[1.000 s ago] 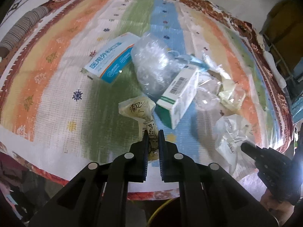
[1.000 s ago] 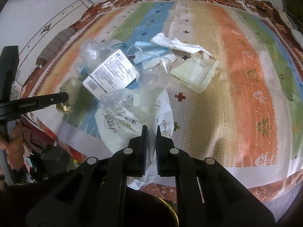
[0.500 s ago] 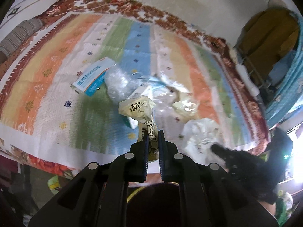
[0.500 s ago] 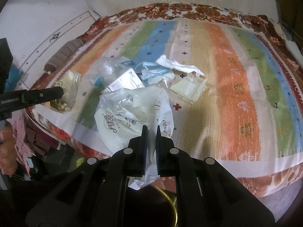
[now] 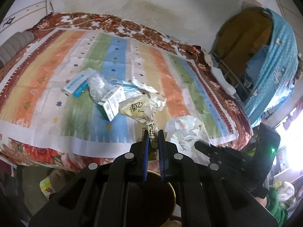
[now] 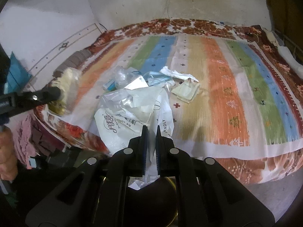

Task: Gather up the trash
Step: 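Carry the wrapper and the white bag in both tools over the dark bin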

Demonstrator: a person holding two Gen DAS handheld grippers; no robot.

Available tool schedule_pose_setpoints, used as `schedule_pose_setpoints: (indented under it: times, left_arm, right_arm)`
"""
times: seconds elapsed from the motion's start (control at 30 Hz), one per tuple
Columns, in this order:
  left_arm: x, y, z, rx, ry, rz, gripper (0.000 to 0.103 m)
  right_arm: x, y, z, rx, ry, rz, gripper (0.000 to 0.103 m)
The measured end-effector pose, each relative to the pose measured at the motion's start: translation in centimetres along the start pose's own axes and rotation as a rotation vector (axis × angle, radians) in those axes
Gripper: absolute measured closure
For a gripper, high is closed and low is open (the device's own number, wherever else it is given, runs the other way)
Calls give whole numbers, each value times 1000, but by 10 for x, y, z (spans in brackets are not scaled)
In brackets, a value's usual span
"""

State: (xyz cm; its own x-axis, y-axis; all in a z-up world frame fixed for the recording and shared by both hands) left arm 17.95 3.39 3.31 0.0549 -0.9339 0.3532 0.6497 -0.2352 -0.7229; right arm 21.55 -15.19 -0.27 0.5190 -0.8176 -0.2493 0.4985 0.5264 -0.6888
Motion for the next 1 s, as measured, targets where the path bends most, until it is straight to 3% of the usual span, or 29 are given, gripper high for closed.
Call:
schedule_pose_setpoints:
  times: [0.3, 0.5, 0.7, 1.0]
  left_arm:
    - [18, -12, -30, 11, 46, -17, 95]
    - [14, -12, -45, -4, 9, -10, 95]
    - [10, -1, -74, -100, -57, -66, 95]
    - [13, 19, -96, -163, -22, 25, 95]
  right_arm:
    - [0, -18, -26, 9, -3, -28, 96]
    - [-10, -24, -50, -4, -31, -38, 96]
    - [-21, -20, -80, -55, -78, -76, 96]
    - [-18, -7, -110, -142, -49, -103, 96]
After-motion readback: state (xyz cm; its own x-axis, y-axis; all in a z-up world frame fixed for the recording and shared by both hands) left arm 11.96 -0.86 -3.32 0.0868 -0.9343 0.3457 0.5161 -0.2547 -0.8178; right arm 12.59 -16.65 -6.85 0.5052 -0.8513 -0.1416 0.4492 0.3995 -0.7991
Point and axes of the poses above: each gripper's, at about its wrist camera, not at the fingertips, and y roughly the way its jaws point, x to its right, z to its top, the point moved 4 cm from there along y, roughly the way its jaws point, and after that the axes turned 6 degrees about z, right-handed, at the moved point
